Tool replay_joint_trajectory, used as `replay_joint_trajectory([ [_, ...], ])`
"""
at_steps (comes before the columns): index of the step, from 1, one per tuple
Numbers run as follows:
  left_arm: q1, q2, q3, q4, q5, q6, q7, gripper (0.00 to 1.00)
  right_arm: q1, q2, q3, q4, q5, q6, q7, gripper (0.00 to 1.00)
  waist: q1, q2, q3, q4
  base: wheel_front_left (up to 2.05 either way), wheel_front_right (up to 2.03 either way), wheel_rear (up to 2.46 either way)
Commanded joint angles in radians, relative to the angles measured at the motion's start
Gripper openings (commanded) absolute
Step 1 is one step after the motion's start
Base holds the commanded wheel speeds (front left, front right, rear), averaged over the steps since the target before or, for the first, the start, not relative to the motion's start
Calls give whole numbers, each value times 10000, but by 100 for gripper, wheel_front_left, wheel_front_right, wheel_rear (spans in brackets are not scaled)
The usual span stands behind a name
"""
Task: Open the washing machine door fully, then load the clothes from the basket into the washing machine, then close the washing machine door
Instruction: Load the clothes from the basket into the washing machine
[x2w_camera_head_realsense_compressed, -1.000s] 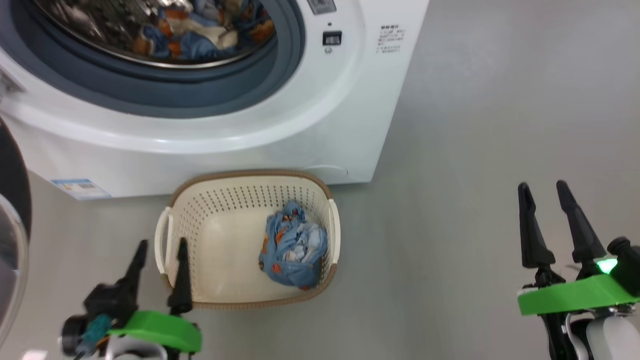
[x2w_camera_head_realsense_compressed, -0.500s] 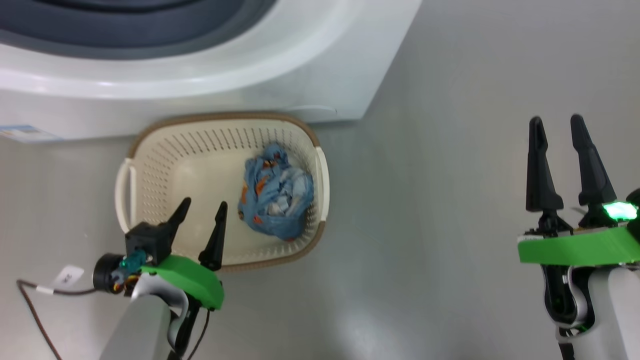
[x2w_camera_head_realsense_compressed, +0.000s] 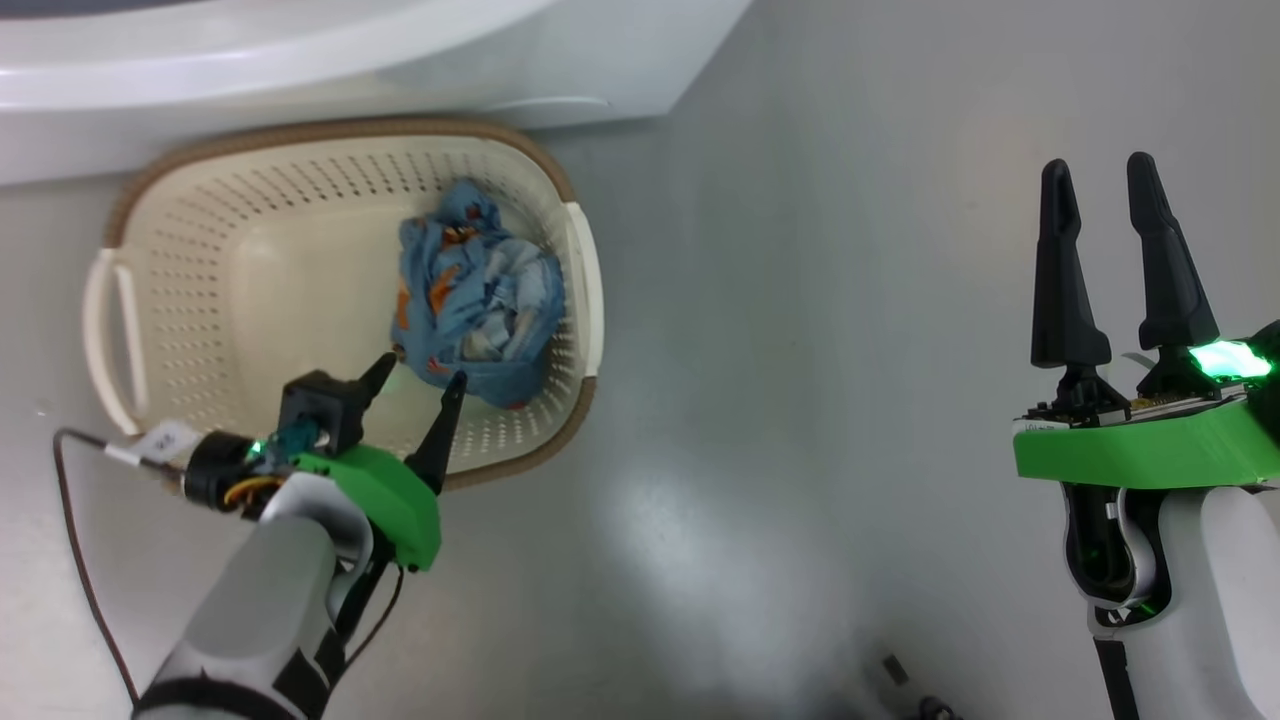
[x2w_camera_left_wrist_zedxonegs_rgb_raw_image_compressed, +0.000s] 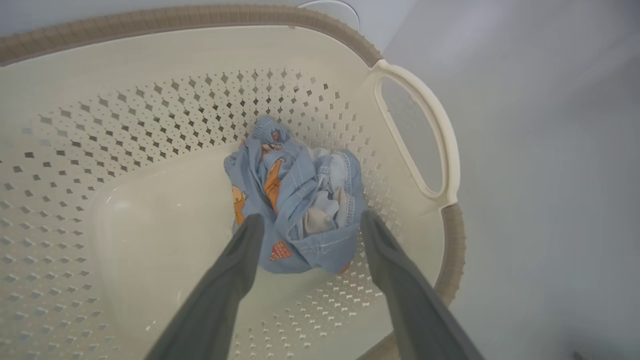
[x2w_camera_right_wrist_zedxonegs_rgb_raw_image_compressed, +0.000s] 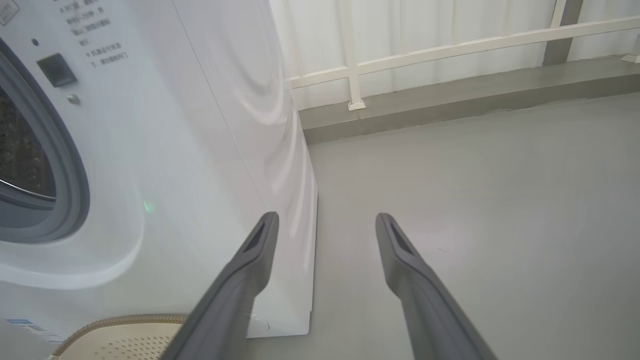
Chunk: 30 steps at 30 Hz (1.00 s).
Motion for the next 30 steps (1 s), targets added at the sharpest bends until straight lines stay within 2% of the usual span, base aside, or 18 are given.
replay_joint_trajectory([
  [1, -204, 344, -8, 68, -184, 8, -65, 100, -86, 53, 280, -298, -68, 44, -76, 100, 0, -1, 510, -370, 0, 0, 0],
  [11, -1531, 723, -1568, 1264, -1250, 8, -65, 100, -444, 86, 391, -589, 213, 44, -76, 100, 0, -1, 1249, -791, 0, 0, 0],
  [19, -2216, 1031, -2810, 1526, -2105, 8, 33, 100, -512, 88, 603, -689, 334, 44, -76, 100, 0, -1, 1583, -1044, 0, 0, 0],
  [30, -3001, 1384, -4017, 1832, -3027, 8, 471, 100, -639, 88, 916, -950, 407, 44, -76, 100, 0, -1, 2058, -1388, 0, 0, 0],
])
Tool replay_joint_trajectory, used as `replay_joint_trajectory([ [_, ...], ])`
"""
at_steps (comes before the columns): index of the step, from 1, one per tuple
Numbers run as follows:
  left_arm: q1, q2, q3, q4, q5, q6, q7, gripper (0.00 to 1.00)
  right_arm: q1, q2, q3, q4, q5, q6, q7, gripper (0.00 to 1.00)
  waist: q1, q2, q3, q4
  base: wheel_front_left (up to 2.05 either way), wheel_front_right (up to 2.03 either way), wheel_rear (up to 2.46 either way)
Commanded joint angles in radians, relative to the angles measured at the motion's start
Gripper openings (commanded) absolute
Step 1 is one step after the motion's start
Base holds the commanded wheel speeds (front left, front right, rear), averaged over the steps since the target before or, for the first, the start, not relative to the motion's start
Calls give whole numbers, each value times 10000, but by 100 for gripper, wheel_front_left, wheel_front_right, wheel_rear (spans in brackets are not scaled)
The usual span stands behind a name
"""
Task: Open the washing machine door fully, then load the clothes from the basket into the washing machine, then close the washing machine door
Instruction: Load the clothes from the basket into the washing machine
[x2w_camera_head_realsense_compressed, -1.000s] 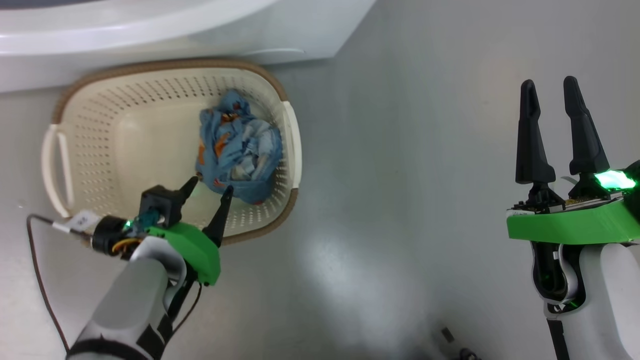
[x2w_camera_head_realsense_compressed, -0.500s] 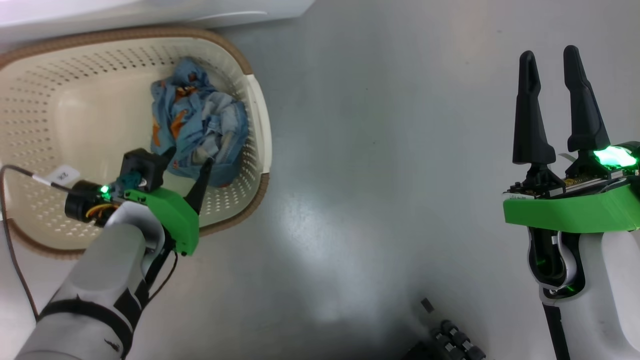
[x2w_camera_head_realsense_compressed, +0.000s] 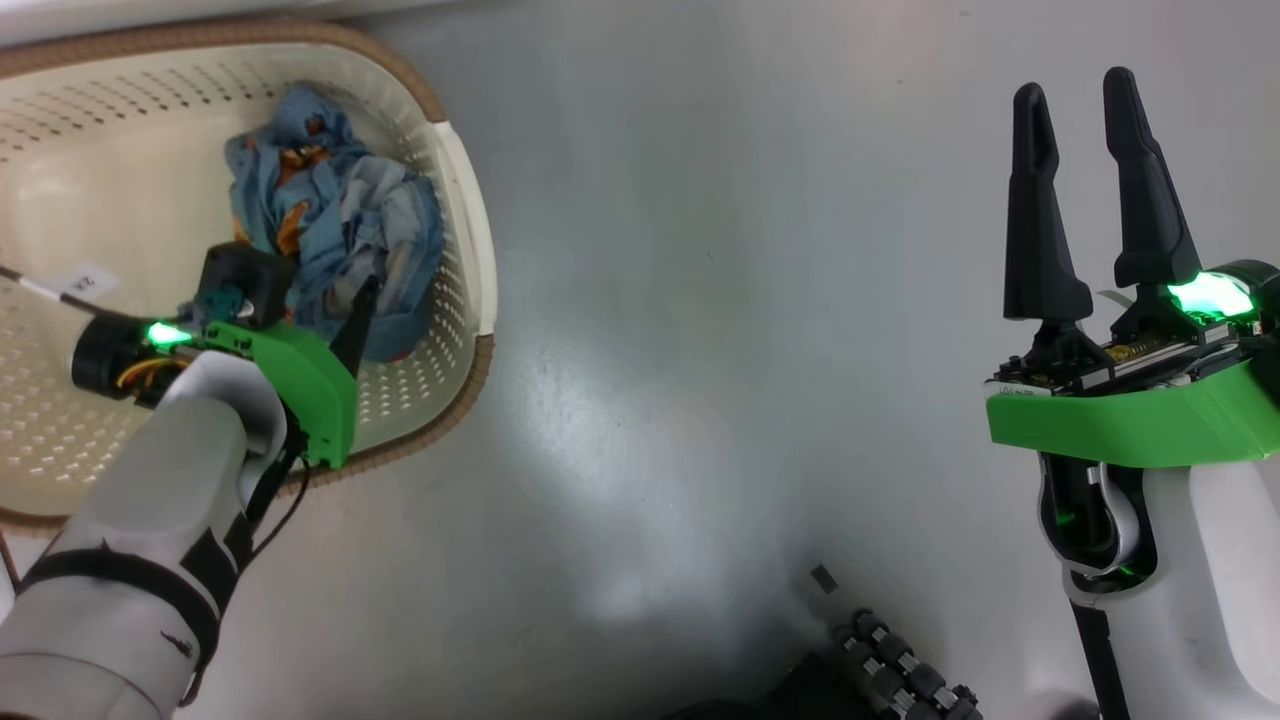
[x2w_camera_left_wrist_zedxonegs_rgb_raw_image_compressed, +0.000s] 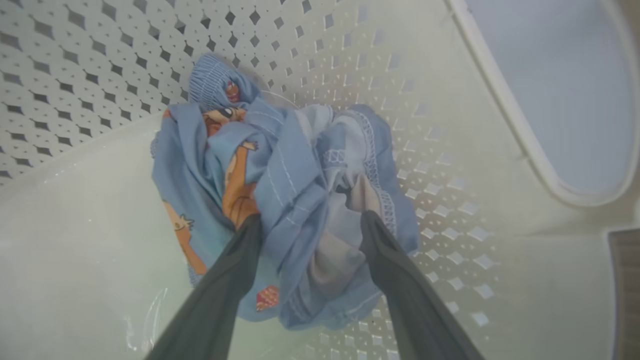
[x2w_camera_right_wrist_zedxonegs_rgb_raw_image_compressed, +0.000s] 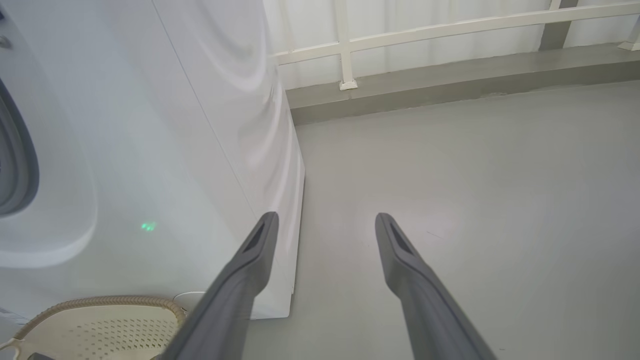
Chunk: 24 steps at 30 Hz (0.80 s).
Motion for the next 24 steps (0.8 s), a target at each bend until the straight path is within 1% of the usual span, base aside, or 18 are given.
replay_joint_trajectory([
  [1, -55, 257, 8, 20, -143, 8, 47, 100, 181, -13, 249, -290, 131, 44, -74, 100, 0, 0, 138, -91, 0, 0, 0],
  [8, -292, 329, -484, 154, -566, 8, 209, 100, 148, -13, 324, -341, 133, 44, -74, 100, 0, 0, 277, -170, 0, 0, 0],
  [9, -316, 337, -553, 179, -631, 8, 223, 78, 146, -13, 340, -350, 135, 44, -74, 100, 0, 0, 282, -187, 0, 0, 0],
  [10, -336, 347, -621, 205, -691, 8, 232, 49, 144, -13, 359, -353, 134, 44, -74, 100, 0, 0, 281, -203, 0, 0, 0],
  [11, -351, 355, -679, 239, -756, 8, 247, 29, 145, -13, 375, -355, 131, 44, -74, 100, 0, 0, 275, -217, 0, 0, 0],
  [12, -357, 355, -731, 264, -829, 8, 269, 0, 147, -13, 392, -356, 122, 44, -74, 100, 0, 0, 261, -229, 0, 0, 0],
  [17, -390, 359, -901, 297, -1271, 8, 294, 0, 180, -13, 427, -370, 61, 44, -74, 100, 0, 0, 176, -253, 0, 0, 0],
  [24, -279, 169, -917, 285, -1941, 8, -60, 0, 230, -13, 278, -302, 17, 44, -74, 100, 0, 0, -239, -24, 0, 0, 0],
])
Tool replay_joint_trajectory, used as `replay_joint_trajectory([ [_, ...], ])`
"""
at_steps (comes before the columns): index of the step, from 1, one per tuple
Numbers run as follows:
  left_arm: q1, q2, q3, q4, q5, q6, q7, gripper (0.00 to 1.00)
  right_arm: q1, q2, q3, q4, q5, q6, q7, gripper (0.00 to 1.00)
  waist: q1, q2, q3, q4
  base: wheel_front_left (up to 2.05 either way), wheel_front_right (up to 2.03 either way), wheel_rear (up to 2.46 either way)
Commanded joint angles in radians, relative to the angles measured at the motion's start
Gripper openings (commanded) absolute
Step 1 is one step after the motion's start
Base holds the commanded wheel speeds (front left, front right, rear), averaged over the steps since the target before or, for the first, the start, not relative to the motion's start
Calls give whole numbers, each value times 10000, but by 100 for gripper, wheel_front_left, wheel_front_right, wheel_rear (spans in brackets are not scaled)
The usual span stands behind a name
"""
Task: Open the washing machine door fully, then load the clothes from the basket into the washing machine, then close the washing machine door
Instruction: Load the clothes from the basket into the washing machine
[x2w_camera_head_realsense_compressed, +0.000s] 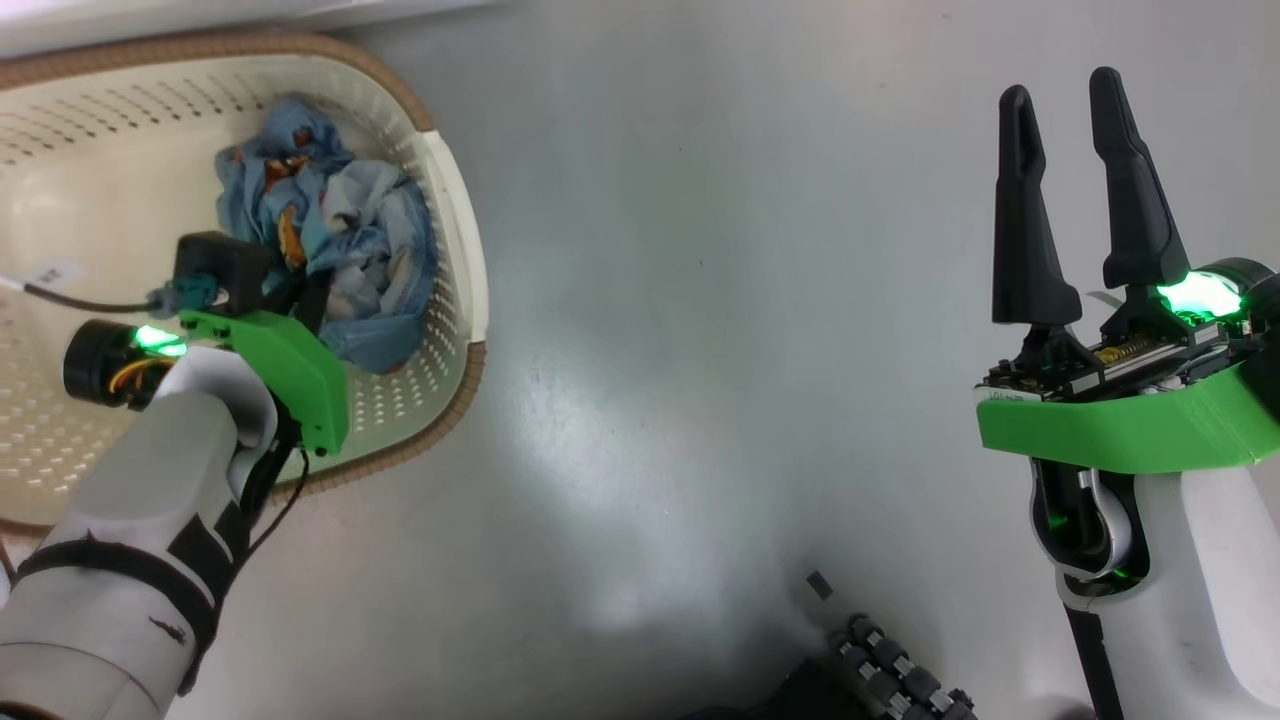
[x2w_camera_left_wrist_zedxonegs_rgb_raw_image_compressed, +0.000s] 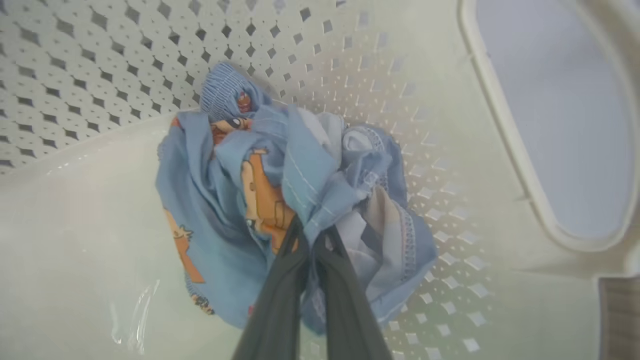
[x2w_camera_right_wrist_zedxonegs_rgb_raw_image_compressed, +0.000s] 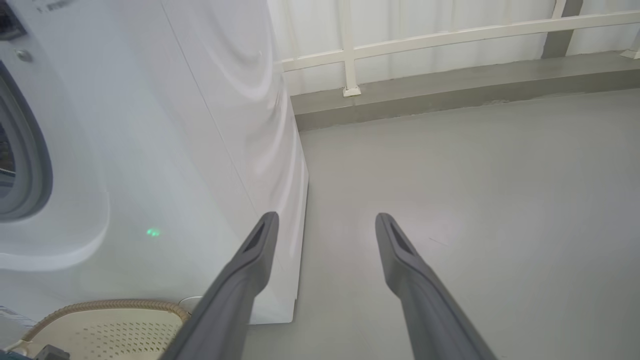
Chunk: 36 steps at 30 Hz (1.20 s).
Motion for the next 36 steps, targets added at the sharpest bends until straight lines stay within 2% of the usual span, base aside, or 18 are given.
replay_joint_trajectory([
  [1, 104, 129, 211, -35, -261, 8, -234, 0, 226, -18, 84, -184, 27, 44, -48, 100, 0, 0, -272, 159, 0, 0, 0],
  [9, 664, 126, 714, -456, -1012, 8, -600, 0, 290, -18, 19, 18, -47, 44, -48, 100, 0, 0, -1235, 567, 0, 0, 0],
  [13, 1051, 275, 1690, -1192, -857, 8, -609, 0, 460, -18, -98, 177, -203, 44, -48, 100, 0, 0, -1930, 942, 0, 0, 0],
  [22, 2258, 160, 3548, -2313, 251, 8, -611, 0, 907, -31, -217, 477, -416, 44, -48, 100, 0, 0, -3123, 1539, 0, 0, 0],
  [36, 4352, -377, 6457, -4562, 2659, 8, -612, 0, 2008, -502, -412, 847, -387, 44, -48, 100, 0, 0, -4966, 2370, 0, 0, 0],
])
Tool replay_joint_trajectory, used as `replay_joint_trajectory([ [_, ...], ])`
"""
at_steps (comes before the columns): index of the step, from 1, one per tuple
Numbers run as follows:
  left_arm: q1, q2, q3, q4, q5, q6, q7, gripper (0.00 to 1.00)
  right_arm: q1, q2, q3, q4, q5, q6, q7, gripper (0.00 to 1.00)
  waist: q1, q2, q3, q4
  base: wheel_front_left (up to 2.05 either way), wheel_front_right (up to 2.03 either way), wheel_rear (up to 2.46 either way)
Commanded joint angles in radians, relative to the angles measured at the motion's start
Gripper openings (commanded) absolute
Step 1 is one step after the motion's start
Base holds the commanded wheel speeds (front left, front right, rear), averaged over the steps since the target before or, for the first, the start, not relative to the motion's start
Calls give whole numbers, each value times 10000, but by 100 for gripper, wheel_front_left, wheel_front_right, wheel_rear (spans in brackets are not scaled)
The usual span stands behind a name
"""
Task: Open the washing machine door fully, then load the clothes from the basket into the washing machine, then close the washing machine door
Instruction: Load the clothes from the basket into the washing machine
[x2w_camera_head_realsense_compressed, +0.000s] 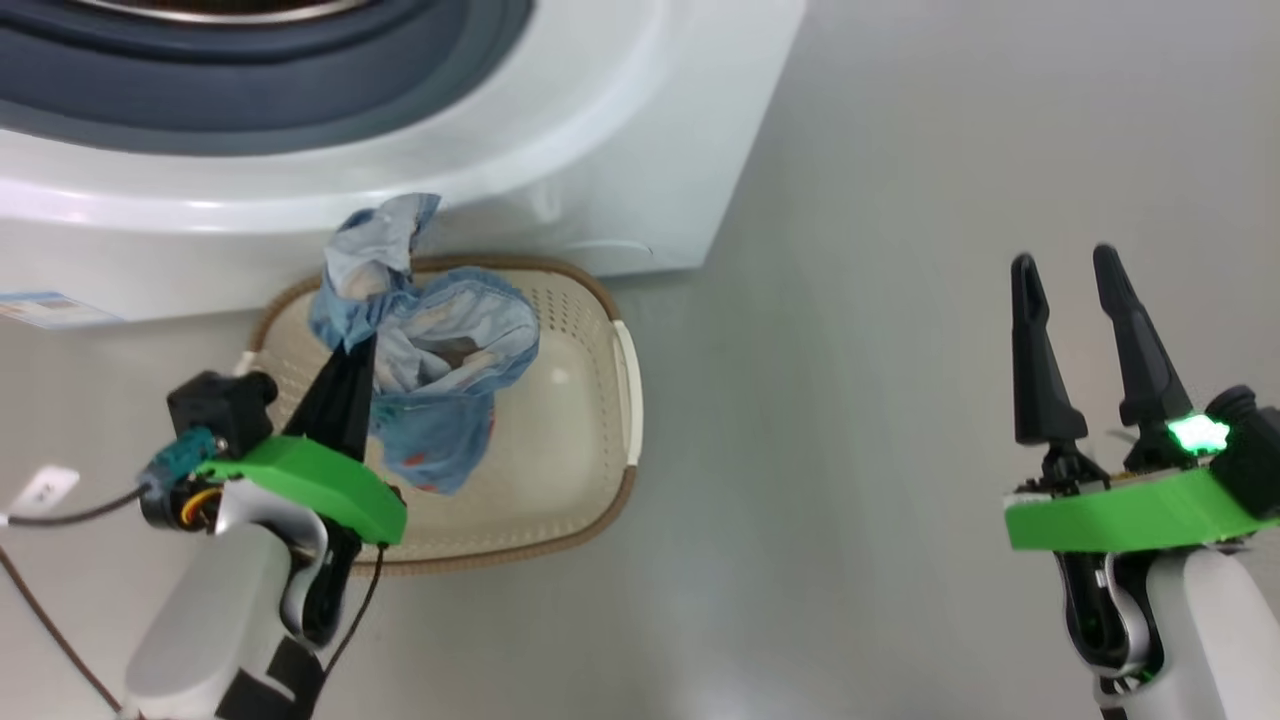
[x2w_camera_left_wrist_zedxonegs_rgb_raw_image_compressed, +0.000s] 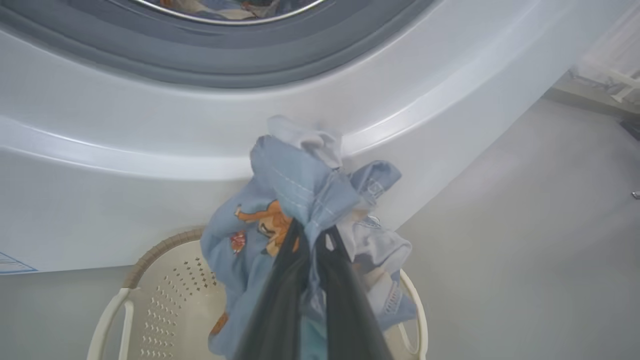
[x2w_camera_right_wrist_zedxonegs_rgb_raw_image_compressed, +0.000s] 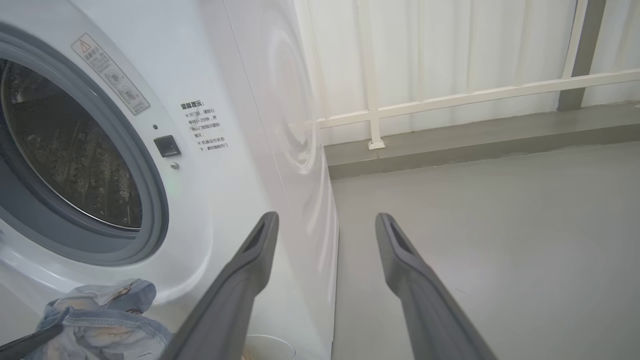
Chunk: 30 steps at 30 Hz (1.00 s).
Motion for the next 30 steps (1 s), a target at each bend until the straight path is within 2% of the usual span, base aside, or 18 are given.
replay_joint_trajectory([
  [1, 313, 252, 522, -395, 222, 8, -91, 0, 295, -128, 167, -183, -35, 44, -49, 100, 0, 0, -718, 499, 0, 0, 0],
  [16, 2899, -415, 3142, -3241, 2311, 8, -91, 0, 1407, -576, 161, -4, 14, 44, -49, 100, 0, 0, -2088, 947, 0, 0, 0],
  [24, 4183, -938, 3960, -4548, 3014, 8, -91, 0, 1814, -669, 12, 1, 17, 44, -49, 100, 0, 0, -2323, 1104, 0, 0, 0],
  [30, 4605, -1166, 4247, -4948, 2988, 8, -91, 0, 1897, -678, -13, -40, 5, 44, -49, 100, 0, 0, -2288, 1102, 0, 0, 0],
])
